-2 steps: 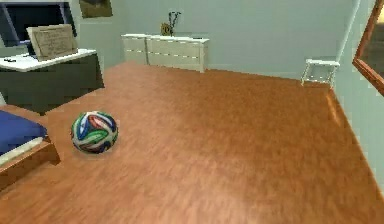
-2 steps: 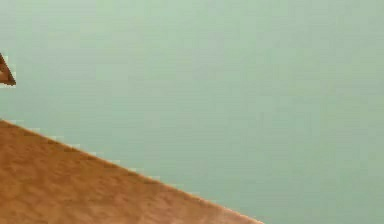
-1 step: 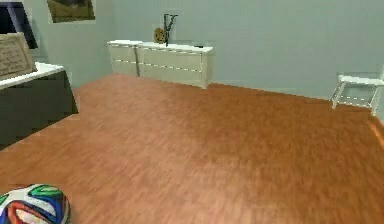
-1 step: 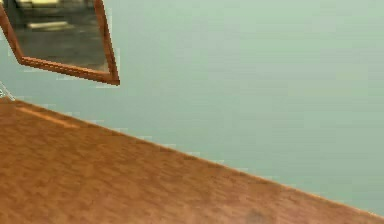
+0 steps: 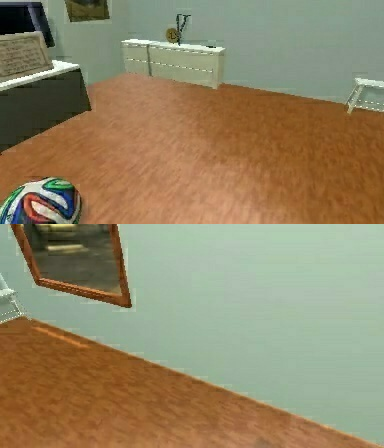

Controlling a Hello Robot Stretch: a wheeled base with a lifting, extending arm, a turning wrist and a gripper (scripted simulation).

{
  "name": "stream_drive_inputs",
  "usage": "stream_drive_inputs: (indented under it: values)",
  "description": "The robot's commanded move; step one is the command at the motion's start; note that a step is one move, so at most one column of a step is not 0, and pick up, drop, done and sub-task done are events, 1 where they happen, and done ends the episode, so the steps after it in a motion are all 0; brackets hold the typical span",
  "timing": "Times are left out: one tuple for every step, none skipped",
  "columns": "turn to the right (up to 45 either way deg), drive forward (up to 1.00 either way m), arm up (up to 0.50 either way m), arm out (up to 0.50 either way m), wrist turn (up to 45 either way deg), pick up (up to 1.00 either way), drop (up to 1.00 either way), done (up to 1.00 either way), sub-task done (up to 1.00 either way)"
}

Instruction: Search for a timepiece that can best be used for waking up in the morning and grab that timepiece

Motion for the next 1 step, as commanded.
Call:
stream_drive_inputs:
  values:
    - [0.0, 0.85, 0.00, 0.00, 0.0, 0.00, 0.00, 0.00, 0.00]
